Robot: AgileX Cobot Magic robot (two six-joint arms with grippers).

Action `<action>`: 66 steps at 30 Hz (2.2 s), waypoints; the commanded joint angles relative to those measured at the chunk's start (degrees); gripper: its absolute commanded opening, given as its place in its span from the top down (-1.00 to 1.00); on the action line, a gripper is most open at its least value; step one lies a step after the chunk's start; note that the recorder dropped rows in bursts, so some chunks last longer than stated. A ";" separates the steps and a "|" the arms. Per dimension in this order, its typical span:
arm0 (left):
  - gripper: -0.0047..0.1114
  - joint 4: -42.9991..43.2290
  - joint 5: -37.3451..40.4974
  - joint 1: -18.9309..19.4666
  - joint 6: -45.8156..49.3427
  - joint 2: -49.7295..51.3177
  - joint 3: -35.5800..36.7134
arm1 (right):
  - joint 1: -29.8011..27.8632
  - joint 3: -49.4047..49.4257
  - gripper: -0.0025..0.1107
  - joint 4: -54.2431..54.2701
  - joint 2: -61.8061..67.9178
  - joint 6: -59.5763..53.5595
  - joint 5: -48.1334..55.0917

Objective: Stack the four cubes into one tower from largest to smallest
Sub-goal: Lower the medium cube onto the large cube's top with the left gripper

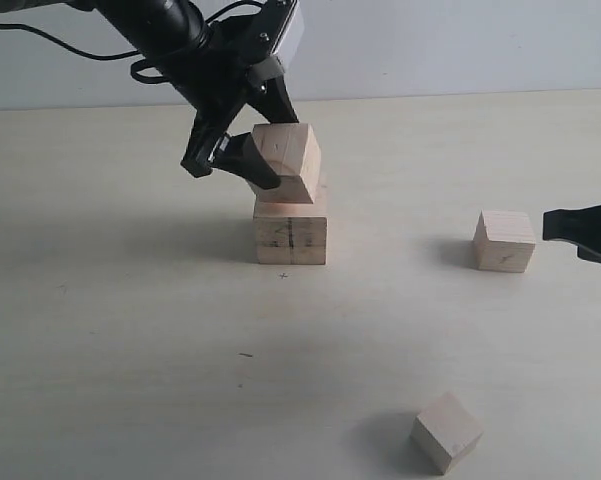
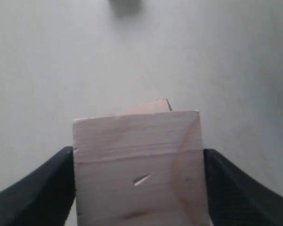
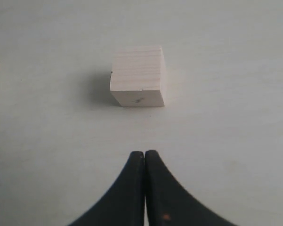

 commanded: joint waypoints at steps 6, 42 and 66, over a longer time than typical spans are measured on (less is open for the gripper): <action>0.92 -0.46 -1.00 -0.09 -1.55 -0.70 -1.24 | 0.11 0.11 0.96 0.22 0.17 -0.55 -0.14; 0.92 -2.50 -0.47 -0.60 -2.22 1.51 -1.24 | 0.11 0.11 0.96 -0.15 0.17 -0.55 0.14; 0.92 0.28 0.15 -0.60 -5.94 1.51 -1.24 | 0.11 0.11 0.96 -0.15 0.17 -1.70 0.01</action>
